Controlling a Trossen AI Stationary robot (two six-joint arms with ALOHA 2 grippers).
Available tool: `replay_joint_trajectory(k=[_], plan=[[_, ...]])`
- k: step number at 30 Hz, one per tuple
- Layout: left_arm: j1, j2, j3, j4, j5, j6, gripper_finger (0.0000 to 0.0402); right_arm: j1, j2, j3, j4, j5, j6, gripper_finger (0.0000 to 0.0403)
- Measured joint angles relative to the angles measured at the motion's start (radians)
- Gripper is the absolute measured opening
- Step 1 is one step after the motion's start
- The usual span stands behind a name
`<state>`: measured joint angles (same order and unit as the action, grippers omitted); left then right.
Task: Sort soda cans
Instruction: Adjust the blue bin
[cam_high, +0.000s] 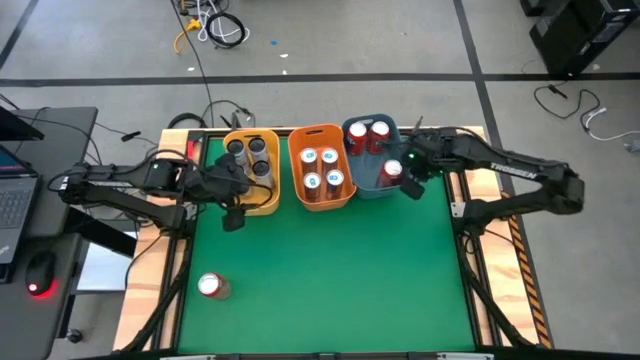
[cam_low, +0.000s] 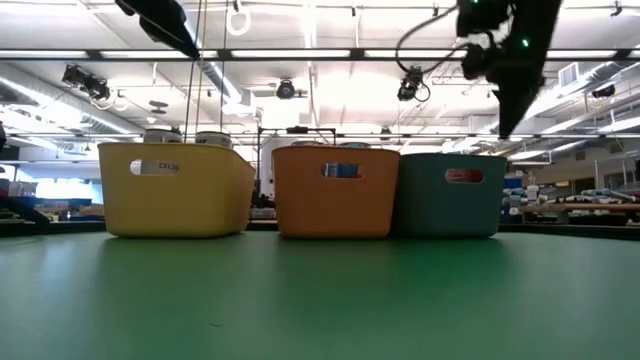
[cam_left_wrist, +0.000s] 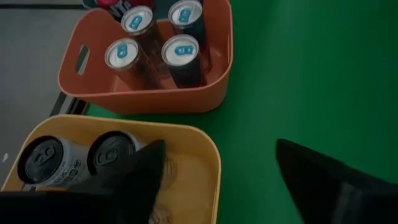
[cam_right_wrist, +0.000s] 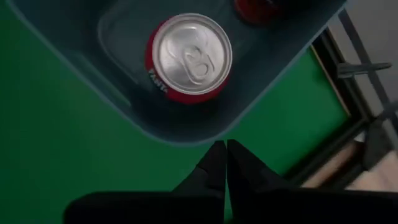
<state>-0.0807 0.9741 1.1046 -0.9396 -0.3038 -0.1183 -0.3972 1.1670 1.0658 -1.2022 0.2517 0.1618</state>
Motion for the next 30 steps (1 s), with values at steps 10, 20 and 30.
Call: replay_joint_trajectory(k=[10, 20, 30], plan=[[0.002, 0.041, 0.000, 0.006, 0.023, -0.015, 0.0038, -0.080, -0.077, -0.259, 0.254, 0.003, 0.027, 0.0000], [0.001, 0.154, 0.000, -0.025, 0.044, 0.087, 0.0004, -0.090, -0.068, -0.318, 0.438, -0.106, 0.014, 0.0000], [-0.014, 0.092, 0.000, -0.014, 0.111, 0.088, 0.0001, -0.034, -0.063, -0.319, 0.502, -0.166, 0.011, 0.0000]])
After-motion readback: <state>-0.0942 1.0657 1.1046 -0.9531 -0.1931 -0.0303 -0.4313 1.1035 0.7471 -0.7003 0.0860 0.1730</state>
